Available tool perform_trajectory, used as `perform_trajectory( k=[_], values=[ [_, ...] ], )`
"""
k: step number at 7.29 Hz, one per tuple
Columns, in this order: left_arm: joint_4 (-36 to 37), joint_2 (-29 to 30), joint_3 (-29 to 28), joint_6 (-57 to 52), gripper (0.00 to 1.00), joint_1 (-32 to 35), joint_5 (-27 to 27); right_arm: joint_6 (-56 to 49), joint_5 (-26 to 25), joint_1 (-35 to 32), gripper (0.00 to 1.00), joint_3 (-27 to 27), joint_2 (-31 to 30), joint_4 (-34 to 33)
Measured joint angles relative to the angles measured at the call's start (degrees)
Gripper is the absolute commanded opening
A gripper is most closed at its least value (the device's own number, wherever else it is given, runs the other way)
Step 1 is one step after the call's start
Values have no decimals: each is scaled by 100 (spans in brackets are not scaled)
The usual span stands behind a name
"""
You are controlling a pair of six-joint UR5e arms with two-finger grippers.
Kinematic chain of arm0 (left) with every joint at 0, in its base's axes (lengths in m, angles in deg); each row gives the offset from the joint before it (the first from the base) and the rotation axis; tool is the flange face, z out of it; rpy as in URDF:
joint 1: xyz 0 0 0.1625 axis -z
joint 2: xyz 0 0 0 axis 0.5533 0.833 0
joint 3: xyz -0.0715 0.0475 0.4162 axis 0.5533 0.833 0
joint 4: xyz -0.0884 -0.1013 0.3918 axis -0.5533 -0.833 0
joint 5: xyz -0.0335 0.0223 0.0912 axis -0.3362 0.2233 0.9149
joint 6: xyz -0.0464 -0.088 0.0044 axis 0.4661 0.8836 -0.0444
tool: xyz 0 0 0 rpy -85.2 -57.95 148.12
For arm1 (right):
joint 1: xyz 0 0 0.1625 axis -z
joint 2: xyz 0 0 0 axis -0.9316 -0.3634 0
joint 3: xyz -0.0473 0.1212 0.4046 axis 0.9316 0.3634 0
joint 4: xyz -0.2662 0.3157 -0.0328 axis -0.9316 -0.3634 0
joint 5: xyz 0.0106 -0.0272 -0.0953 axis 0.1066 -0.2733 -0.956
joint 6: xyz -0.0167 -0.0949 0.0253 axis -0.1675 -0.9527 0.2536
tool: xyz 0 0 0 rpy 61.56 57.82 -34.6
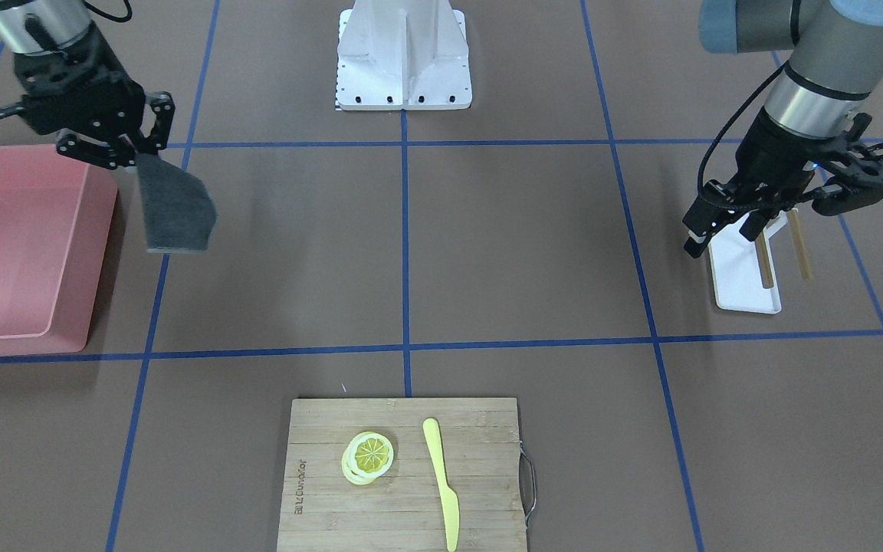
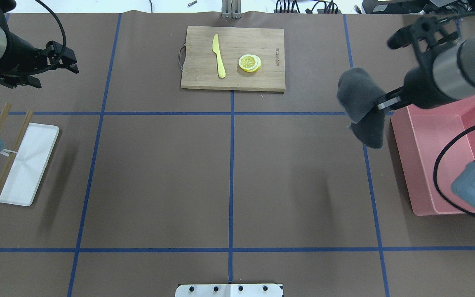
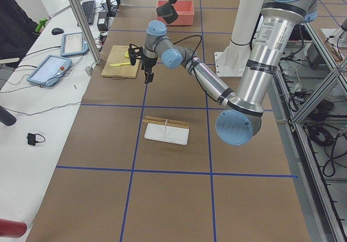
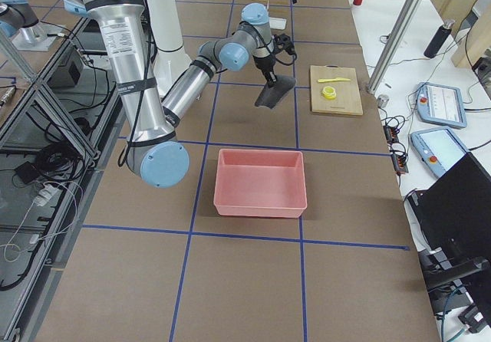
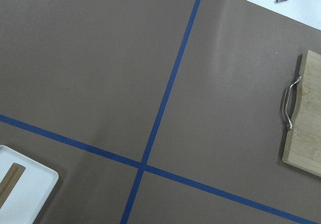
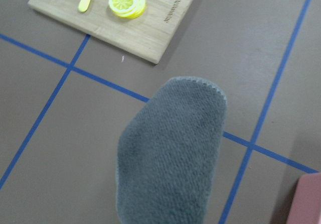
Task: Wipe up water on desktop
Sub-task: 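Carry the grey cloth into the pink bin and release it with the right gripper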
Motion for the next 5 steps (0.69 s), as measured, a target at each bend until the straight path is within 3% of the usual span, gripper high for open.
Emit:
perform_trajectory(
  k=[2, 5],
  values=[
    [0, 9, 18, 6, 98, -6, 2, -57, 673, -911, 0, 151, -621, -20],
    [-3, 20, 31, 9, 98, -14, 3, -818, 796, -1147, 0, 502, -1606, -14]
  ],
)
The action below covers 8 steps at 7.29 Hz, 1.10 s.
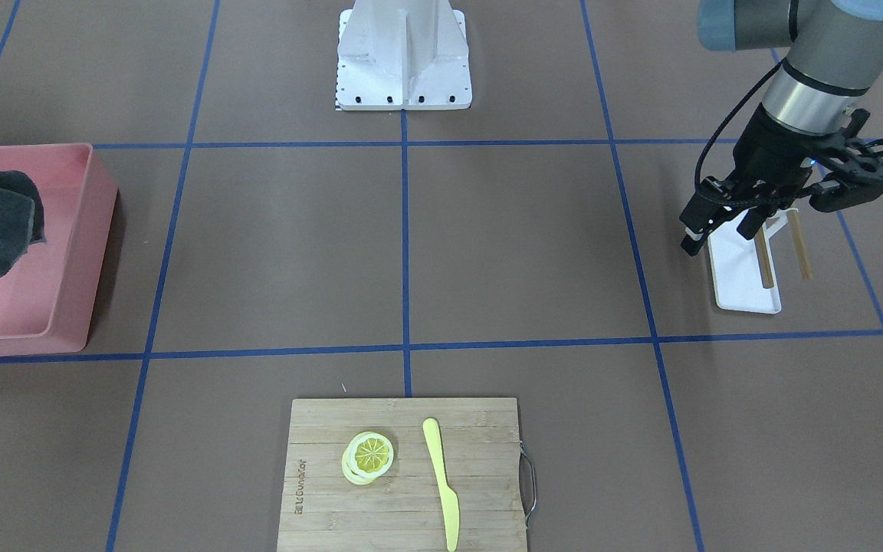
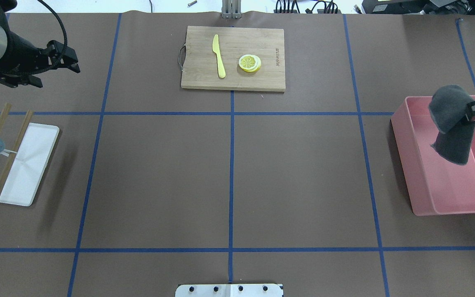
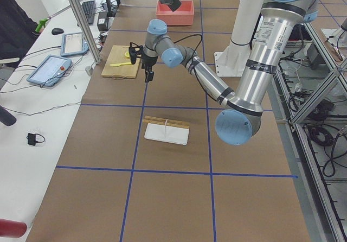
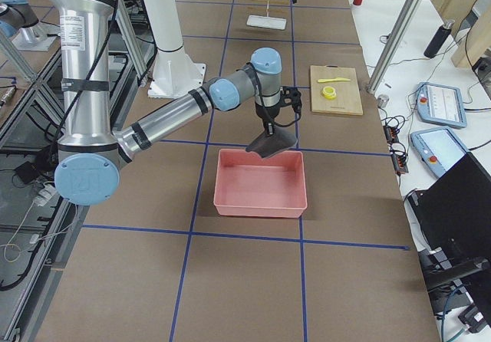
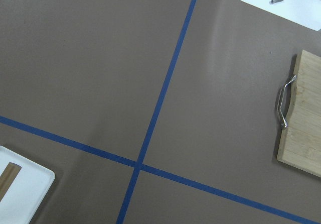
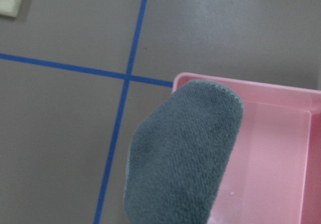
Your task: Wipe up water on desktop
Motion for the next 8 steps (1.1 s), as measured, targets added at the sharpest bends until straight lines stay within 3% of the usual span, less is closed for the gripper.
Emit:
perform_trajectory(
  k=[1, 2, 3, 6, 8],
  values=[
    [-2, 1, -2, 0, 98, -2, 1, -162, 3, -3, 9, 93, -100, 1],
    [-3, 2, -7, -2, 98, -3, 0, -230, 4, -5, 70, 175, -143, 2],
    [-5, -2, -10, -6, 98, -3, -2, -254, 2, -6, 100, 263, -154, 8],
    [-87, -15, 10, -54, 98, 20, -38, -239, -69, -103, 100, 570, -303, 30],
    [-69, -290, 157, -915, 98, 189, -213, -236, -50, -541, 100, 1059, -264, 98]
  ],
)
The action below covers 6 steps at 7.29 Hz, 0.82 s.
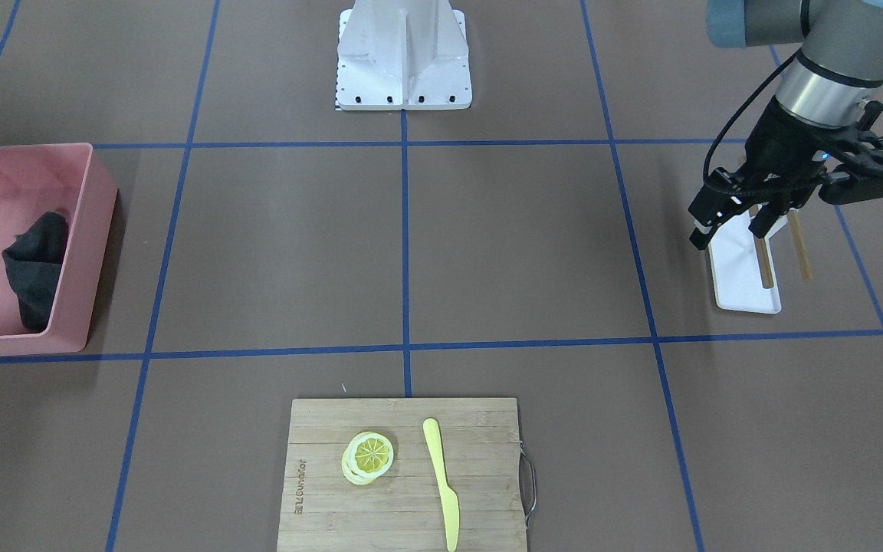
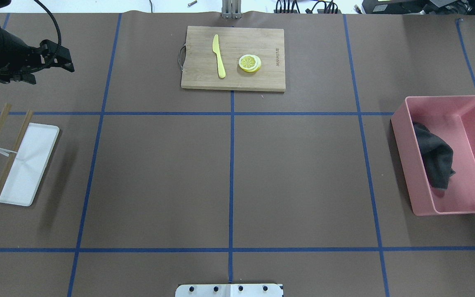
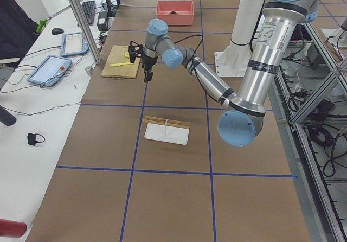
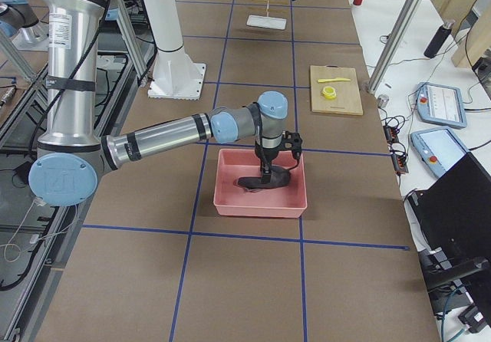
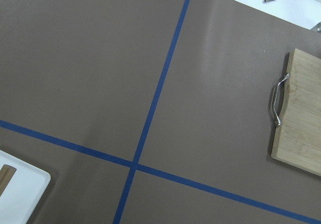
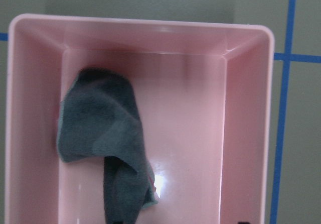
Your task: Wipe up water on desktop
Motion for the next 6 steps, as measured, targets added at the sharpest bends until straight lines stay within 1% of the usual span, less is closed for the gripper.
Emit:
perform_trajectory(
  k=[1, 3, 4, 5, 6],
  values=[
    [11, -418, 124, -854, 98, 235, -289, -201, 21, -227, 100, 166, 27, 13],
    [36, -1324, 111, -2804, 98, 1250, -803, -869, 142, -531, 100, 407, 27, 15],
    [127, -1678, -97, -3975, 98, 1889, -1046, -1011, 164, -637, 100, 454, 2, 18],
    [375, -1873, -411, -5056, 98, 2481, -1201, -1068, 154, -709, 100, 500, -19, 19],
    [712, -1949, -713, -5870, 98, 2938, -1261, -1087, 144, -775, 100, 564, -19, 20]
  ],
)
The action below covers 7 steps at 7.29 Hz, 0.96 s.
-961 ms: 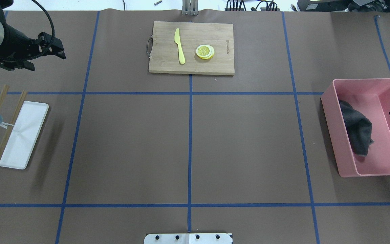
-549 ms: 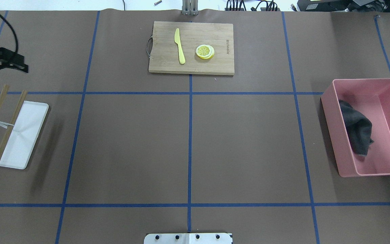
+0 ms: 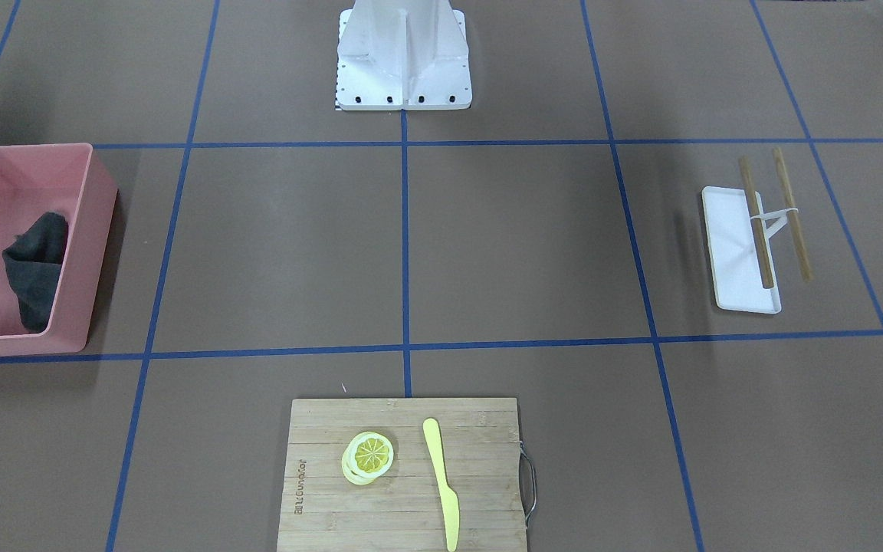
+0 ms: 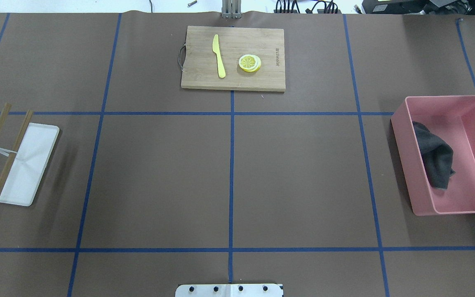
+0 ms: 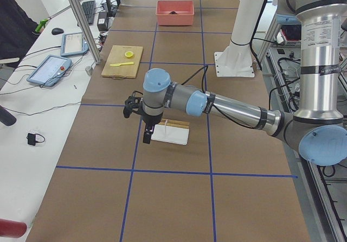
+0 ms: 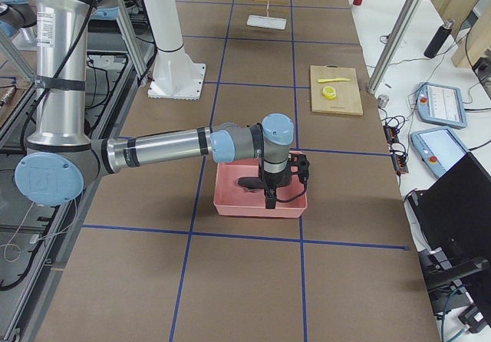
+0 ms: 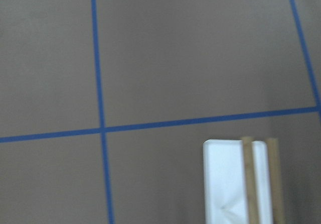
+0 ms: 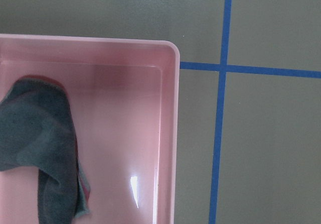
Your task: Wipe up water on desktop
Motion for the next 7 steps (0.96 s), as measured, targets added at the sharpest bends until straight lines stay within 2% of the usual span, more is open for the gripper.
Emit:
perform_trajectory(
  k=[1, 3, 7],
  values=[
    [322, -43, -221, -536, 98, 334, -25, -8, 4, -105, 100, 97, 20, 0],
    [606, -224, -480, -886, 98, 664, -70, -19, 75, -381, 100, 260, 51, -27],
    [608, -165, -901, -887, 98, 705, -443, -23, 536, -734, 100, 529, 38, -136]
  ],
)
